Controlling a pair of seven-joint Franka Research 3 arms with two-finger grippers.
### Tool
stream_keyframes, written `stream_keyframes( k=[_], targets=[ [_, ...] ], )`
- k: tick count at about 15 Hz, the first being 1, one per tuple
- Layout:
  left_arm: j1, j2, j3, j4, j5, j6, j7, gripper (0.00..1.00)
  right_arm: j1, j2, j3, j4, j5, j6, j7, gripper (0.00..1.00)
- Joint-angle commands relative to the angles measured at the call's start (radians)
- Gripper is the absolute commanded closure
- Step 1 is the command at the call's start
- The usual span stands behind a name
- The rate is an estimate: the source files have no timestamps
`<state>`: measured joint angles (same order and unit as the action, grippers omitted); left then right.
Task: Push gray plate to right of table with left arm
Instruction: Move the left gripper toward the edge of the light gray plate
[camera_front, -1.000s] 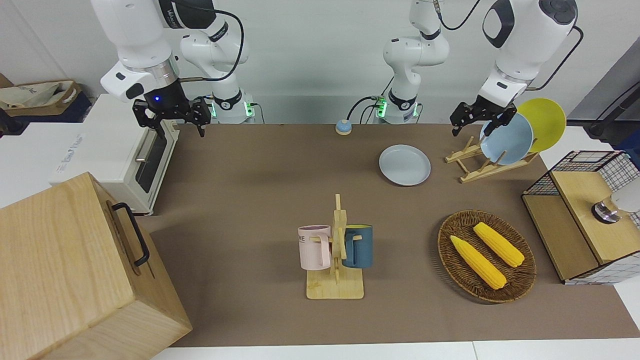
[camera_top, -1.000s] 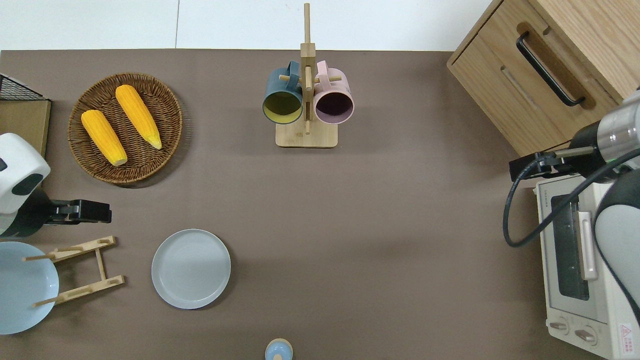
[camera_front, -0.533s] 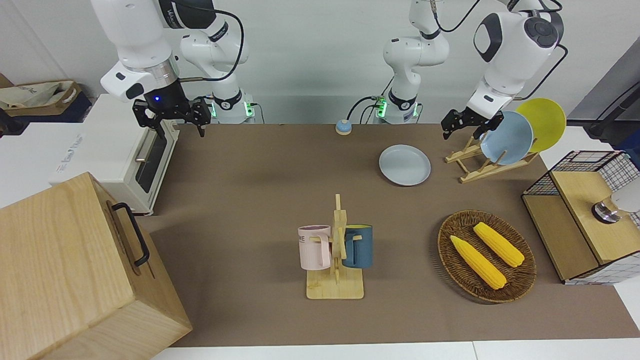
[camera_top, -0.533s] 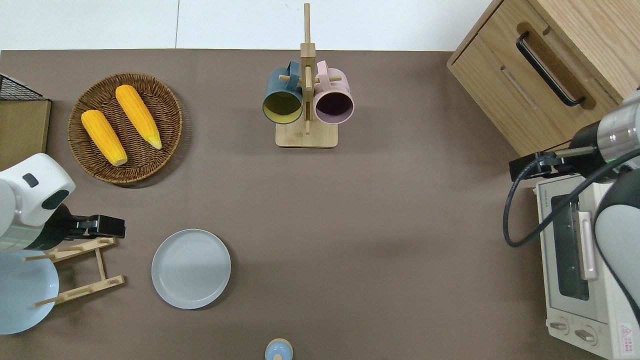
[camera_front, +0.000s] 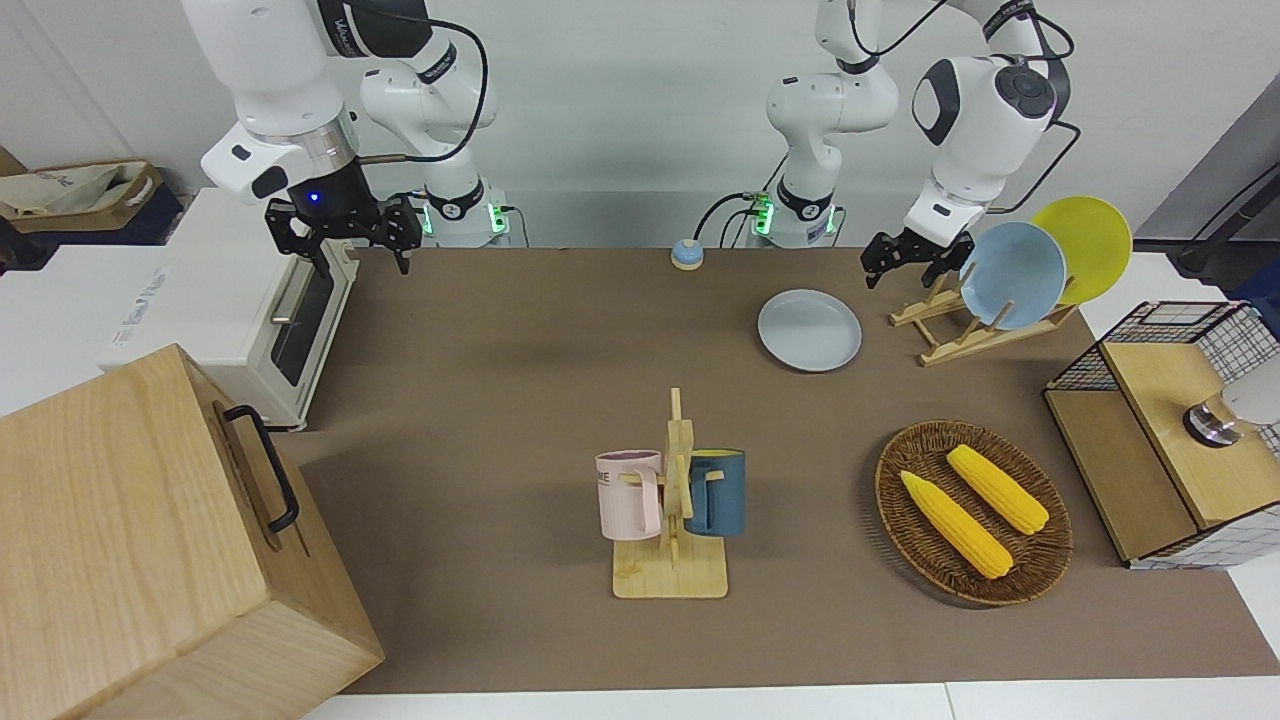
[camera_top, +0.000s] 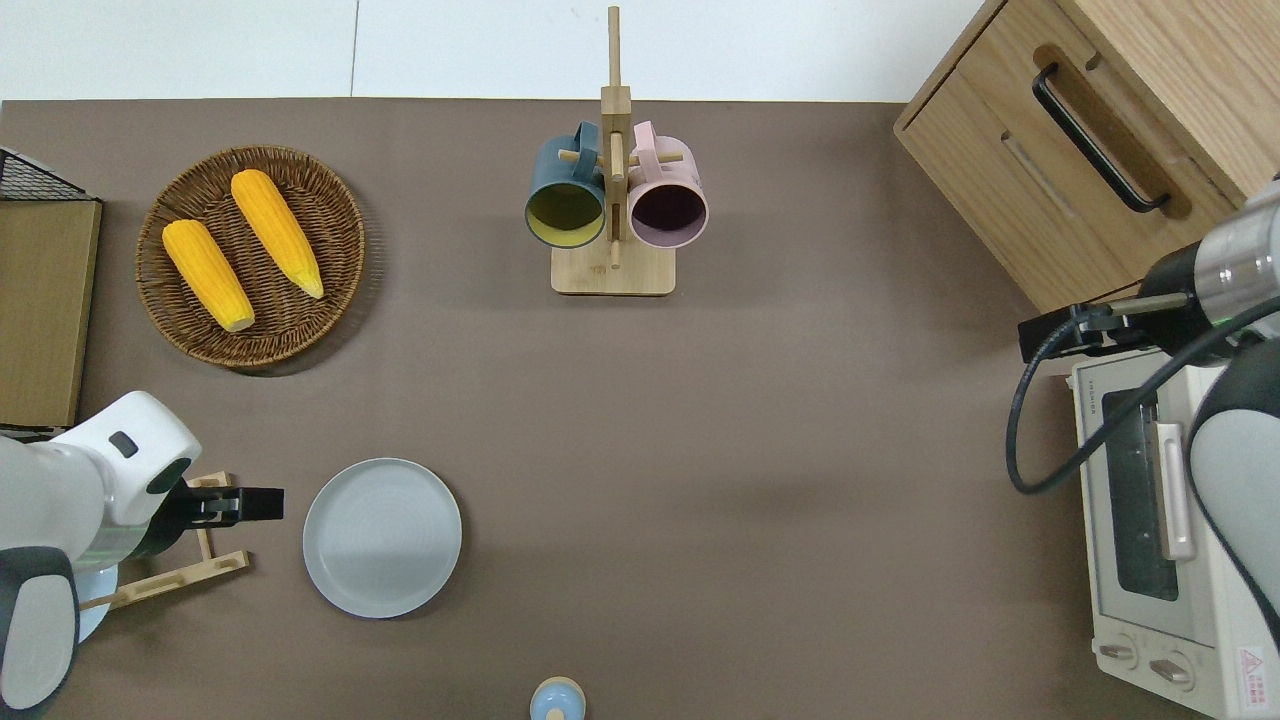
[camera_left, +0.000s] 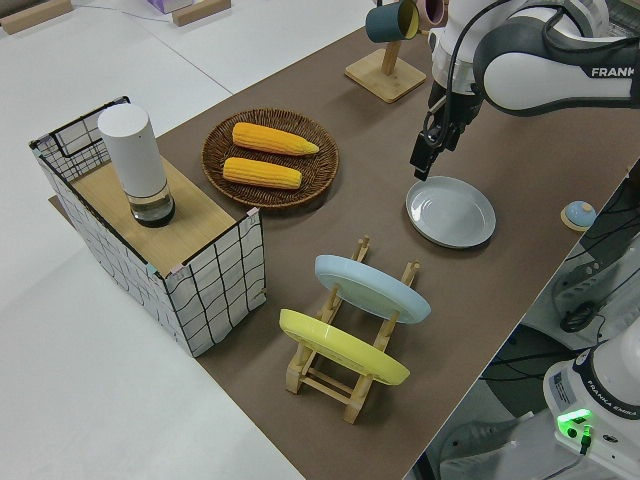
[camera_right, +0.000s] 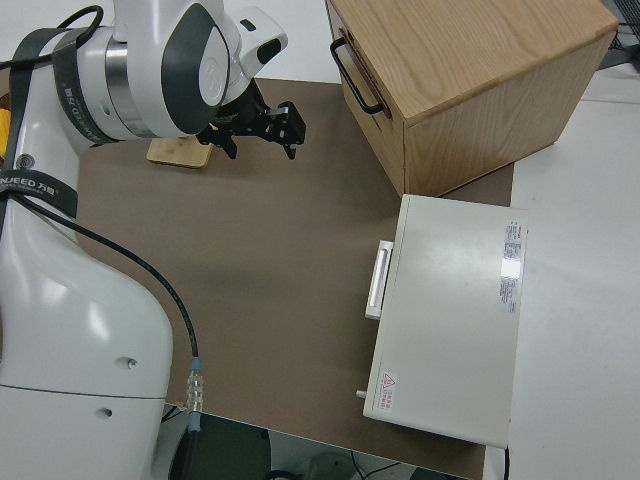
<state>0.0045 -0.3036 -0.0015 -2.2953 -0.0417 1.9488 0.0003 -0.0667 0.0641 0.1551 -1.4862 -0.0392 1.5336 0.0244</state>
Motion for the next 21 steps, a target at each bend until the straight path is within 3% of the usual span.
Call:
stream_keyframes(
  k=[1, 6, 11, 17, 21],
  targets=[
    [-0.012, -0.078, 0.003, -0.118, -0.003, 0.085, -0.033, 0.01, -0.001, -0.006, 0.0, 0.001, 0.007, -0.01, 0.005, 0.017],
    [-0.012, -0.091, -0.003, -0.2, -0.003, 0.163, -0.033, 0.01, -0.001, -0.006, 0.0, 0.001, 0.007, -0.01, 0.003, 0.017],
    [-0.014, -0.088, -0.005, -0.318, -0.003, 0.324, -0.033, 0.01, -0.001, -0.006, 0.0, 0.001, 0.007, -0.01, 0.003, 0.017],
    [-0.014, -0.065, -0.005, -0.407, -0.003, 0.481, -0.034, 0.01, -0.001, -0.006, 0.0, 0.001, 0.007, -0.01, 0.003, 0.017],
    [-0.029, -0.014, -0.005, -0.464, -0.004, 0.622, -0.034, 0.01, -0.001, -0.006, 0.0, 0.001, 0.007, -0.01, 0.003, 0.017]
  ],
)
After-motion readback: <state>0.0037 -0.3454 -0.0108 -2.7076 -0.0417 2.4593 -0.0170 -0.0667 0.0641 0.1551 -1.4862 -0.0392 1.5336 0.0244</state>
